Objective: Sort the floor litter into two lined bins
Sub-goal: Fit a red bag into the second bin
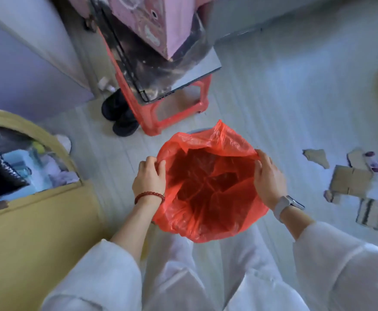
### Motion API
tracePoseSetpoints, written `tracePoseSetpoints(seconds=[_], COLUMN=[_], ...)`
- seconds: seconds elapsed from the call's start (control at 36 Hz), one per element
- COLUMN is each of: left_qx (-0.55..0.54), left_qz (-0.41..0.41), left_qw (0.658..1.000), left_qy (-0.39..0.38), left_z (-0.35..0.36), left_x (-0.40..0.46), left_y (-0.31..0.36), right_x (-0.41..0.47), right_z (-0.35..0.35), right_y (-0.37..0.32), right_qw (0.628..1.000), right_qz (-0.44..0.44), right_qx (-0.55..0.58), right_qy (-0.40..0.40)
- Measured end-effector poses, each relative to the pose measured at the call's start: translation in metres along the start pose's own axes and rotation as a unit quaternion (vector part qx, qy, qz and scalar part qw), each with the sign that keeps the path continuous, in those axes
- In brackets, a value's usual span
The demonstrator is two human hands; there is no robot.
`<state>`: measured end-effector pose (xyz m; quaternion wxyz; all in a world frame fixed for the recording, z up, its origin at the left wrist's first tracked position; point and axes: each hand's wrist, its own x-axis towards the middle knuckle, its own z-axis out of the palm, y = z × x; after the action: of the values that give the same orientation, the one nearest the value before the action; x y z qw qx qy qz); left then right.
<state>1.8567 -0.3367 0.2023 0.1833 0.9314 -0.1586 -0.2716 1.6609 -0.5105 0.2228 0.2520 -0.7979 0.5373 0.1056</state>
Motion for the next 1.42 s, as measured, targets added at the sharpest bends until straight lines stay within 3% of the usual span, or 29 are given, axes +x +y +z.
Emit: tracePoseSetpoints(seconds=[0.17, 0.36, 0.53, 0.75, 1.17, 1.42], left_qx=[0.078, 0.185, 0.254, 0.254, 0.224, 0.2], left_qz=[0.084, 0.186, 0.318, 0.457, 0.528, 0.596], left_qw=[0.99, 0.946, 0.891, 0.829, 0.771, 0.712], left_qy=[-0.088, -0.189, -0.203, -0.198, -0.276, -0.312], left_z=[0.055, 0.143, 0.207, 0.274, 0.418, 0.52], left_x=[-0.029, -0.078, -0.121, -0.148, -0.146, -0.162], left_y=[0.121, 0.254, 0.359, 0.488, 0.74, 0.904], right_x=[-0.007, -0.018, -0.028, -0.033, 0.084, 0.158], right_z=[-0.044, -0.093, -0.135, -0.183, -0.293, -0.364], right_y=[0.113, 0.257, 0.353, 0.435, 0.579, 0.685], right_qw=[0.988, 0.96, 0.923, 0.86, 0.766, 0.707], right_qz=[0.119, 0.212, 0.3, 0.385, 0.497, 0.527], right_qx=[0.086, 0.158, 0.194, 0.258, 0.32, 0.338], right_qy=[0.045, 0.091, 0.141, 0.213, 0.252, 0.329])
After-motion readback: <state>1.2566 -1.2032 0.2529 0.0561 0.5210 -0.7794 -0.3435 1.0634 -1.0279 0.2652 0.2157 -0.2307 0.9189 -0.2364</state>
